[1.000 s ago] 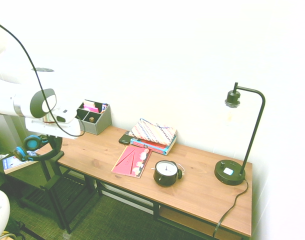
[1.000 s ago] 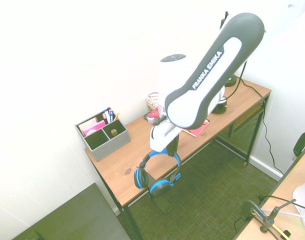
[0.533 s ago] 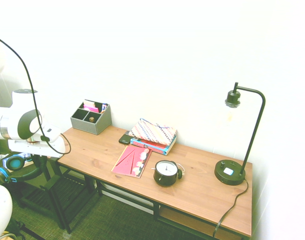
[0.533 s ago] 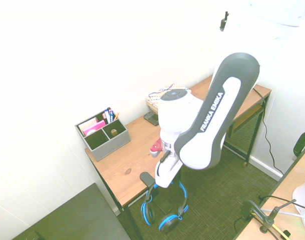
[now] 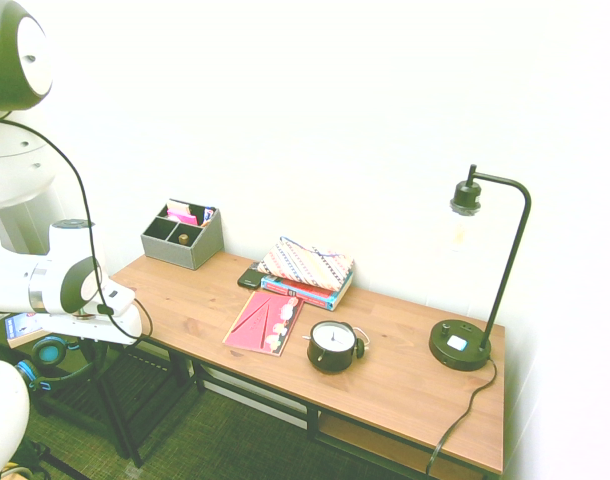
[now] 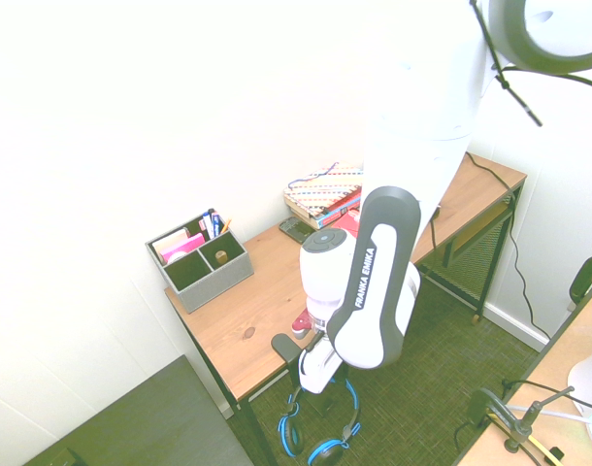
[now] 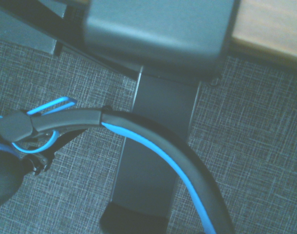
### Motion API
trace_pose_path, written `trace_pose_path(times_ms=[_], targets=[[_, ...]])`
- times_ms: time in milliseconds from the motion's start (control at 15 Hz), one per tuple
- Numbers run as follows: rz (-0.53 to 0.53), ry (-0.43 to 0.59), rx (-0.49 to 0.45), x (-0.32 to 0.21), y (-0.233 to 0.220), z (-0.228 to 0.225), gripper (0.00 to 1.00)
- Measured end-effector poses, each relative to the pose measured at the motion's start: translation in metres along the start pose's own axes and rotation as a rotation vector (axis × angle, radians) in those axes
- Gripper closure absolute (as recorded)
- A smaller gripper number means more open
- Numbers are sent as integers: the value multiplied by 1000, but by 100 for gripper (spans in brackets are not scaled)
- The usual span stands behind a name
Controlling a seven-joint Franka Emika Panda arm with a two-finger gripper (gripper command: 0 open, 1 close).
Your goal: Hang the headphone
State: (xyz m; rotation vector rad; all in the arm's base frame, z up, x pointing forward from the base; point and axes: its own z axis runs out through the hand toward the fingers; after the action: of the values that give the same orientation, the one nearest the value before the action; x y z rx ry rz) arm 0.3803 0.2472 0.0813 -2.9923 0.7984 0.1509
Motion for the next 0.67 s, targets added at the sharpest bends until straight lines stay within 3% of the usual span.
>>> trace_pose_path(times_ms=[667], targets=[[-7,-15,4,16,-15,12,0]])
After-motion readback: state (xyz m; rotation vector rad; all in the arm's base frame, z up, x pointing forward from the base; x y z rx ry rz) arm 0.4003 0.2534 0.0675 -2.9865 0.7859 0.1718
